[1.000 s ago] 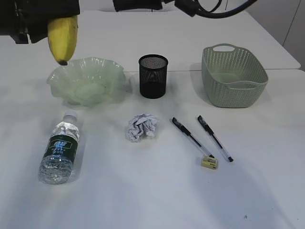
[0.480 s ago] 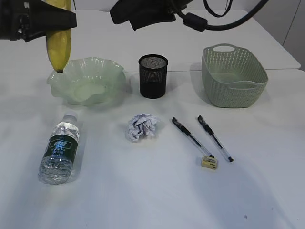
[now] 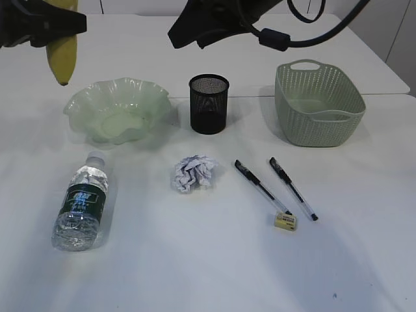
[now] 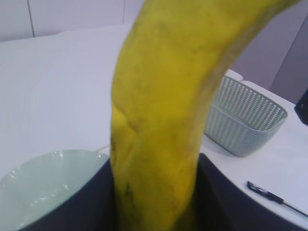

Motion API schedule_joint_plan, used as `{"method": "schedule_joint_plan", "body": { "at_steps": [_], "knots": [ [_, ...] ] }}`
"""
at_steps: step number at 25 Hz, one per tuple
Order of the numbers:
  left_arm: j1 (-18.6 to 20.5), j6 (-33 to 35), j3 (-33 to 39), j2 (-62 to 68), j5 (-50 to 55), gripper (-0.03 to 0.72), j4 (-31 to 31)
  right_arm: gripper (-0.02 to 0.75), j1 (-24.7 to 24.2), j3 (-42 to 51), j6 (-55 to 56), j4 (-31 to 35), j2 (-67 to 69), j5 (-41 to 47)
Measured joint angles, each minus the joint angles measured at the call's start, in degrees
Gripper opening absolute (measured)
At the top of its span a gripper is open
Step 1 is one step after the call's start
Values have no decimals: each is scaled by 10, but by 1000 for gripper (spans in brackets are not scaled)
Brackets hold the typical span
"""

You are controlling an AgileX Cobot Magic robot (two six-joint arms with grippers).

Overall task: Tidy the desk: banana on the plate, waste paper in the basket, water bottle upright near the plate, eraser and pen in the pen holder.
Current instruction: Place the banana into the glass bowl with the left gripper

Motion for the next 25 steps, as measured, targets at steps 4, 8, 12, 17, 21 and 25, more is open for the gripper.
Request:
{"method": "schedule_joint_plan", "body": {
  "at_steps": [4,8,12,17,21,25],
  "knots": [
    [0,54,-3,1,-31,293,-49,502,0,0,0,-8,0,-15],
    [0,65,-26,1,-73,293,-58,502,0,0,0,-20,0,-31],
    [0,60,-65,1,-95,293,-63,502,0,0,0,-38,0,-41],
    [0,28,-104,1,-123,295,-61,502,0,0,0,-46,0,-57],
    [0,-37,-124,5,-138,295,-6,502,0,0,0,-61,0,-64],
    [0,-119,-143,23,-139,296,65,502,0,0,0,-62,0,-69]
  ]
}}
